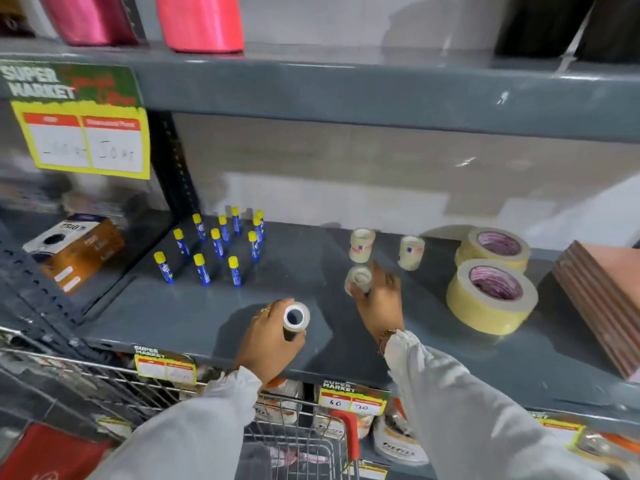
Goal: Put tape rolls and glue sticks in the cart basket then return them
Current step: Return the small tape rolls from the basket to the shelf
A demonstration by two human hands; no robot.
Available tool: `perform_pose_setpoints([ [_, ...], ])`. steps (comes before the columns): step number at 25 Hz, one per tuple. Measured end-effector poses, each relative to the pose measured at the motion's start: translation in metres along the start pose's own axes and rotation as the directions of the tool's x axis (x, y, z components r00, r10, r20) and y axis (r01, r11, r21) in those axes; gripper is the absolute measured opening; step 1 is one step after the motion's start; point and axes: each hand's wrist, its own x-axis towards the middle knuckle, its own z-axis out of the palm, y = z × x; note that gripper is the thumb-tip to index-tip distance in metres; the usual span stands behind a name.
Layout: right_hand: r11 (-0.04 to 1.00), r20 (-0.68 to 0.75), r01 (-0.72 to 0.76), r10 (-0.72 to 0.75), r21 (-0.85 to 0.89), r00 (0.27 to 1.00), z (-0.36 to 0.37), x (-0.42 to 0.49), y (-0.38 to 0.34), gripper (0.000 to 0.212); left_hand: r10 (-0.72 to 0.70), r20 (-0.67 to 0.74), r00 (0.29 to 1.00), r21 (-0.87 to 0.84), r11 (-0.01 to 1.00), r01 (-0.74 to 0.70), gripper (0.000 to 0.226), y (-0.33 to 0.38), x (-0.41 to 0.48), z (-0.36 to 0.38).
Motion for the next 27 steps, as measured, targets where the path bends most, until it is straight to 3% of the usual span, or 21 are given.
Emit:
perform_pose_setpoints([
  [5,0.999,0.088,-0.04,0.037,0.033,0.995,0.004,0.007,0.015,0.059,0.009,0.058,0.998,0.089,0.996,-0.014,0.052,0.002,0.008,0.005],
  [12,0.969,0.161,-0.145,0.113,0.2,0.98,0.0,0.006,0.014,0.077,-0.007,-0.014,1.0,0.002,1.0,0.007,0.049,0.021,0.027,0.016],
  [15,0.917,0.092,-0.208,0.188,0.341,0.978,-0.002,0.003,0.014,0.069,0.005,-0.036,0.999,-0.032,0.999,-0.006,0.046,0.033,0.038,0.02],
  [19,0.763,-0.009,-0.298,0.37,0.573,0.929,-0.007,0.003,0.015,0.056,0.021,-0.012,1.0,-0.133,0.991,-0.022,0.043,0.057,0.06,0.028],
  [23,0.752,-0.031,-0.313,0.404,0.581,0.914,-0.006,0.006,0.019,0.054,0.066,0.113,0.991,-0.171,0.984,-0.046,0.037,0.075,0.075,0.041],
  [27,0.767,-0.003,-0.31,0.377,0.562,0.926,-0.006,0.008,0.02,0.055,0.058,0.128,0.99,-0.205,0.978,-0.031,0.037,0.084,0.082,0.053],
])
